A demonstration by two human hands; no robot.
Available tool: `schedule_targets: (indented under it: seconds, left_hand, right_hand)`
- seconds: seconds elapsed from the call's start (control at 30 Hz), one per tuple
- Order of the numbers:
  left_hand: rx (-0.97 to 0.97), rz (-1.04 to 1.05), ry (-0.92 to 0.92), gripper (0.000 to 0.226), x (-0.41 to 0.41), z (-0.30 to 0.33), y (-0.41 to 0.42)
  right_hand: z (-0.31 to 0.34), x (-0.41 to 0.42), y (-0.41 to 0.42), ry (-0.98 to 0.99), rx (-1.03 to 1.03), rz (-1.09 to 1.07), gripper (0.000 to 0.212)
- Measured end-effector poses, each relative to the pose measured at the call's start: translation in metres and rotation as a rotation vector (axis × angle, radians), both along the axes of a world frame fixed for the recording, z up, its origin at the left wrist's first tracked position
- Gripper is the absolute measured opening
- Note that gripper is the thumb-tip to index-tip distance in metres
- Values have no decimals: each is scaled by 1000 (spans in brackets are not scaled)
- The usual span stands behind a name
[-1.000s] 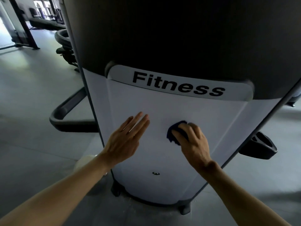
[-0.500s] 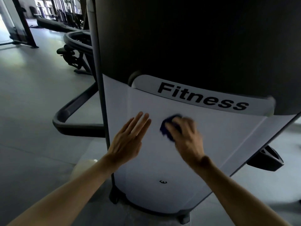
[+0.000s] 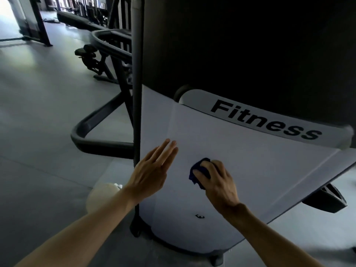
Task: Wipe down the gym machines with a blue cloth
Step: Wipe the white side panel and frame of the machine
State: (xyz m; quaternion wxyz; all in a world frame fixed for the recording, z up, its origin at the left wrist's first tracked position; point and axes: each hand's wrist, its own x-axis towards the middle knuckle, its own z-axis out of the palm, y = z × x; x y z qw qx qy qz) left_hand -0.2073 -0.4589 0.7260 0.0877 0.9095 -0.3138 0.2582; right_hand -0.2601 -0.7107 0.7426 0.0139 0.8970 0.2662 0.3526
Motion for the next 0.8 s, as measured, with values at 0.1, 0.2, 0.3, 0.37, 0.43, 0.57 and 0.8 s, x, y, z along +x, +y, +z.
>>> schedule_targets:
  seconds: [0.1, 0.2, 0.3, 0.37, 0.43, 0.57, 0.8]
  left_hand:
    - [-27, 43, 24, 87, -1, -9, 16]
    - [-37, 58, 62, 88, -4, -17, 28]
    - [-40, 66, 95, 89, -8, -23, 41]
    - [-17, 77, 106, 88, -8, -26, 54]
    - [40, 107, 120, 88, -7, -31, 69]
    - [96, 112, 172, 87, -4, -44, 87]
    - [105, 159, 223, 91, -21, -59, 56]
  right_hand:
    - [10, 0, 13, 13, -3, 15, 36]
    - [11, 6, 29, 17, -12, 49, 33]
    - [12, 18, 46, 12, 4, 62, 28]
    - [16, 24, 55, 10, 15, 47, 29]
    - [18, 27, 58, 8, 11, 28, 30]
    - [16, 33, 61, 12, -6, 46, 31]
    - [1, 42, 58, 67, -28, 130, 39]
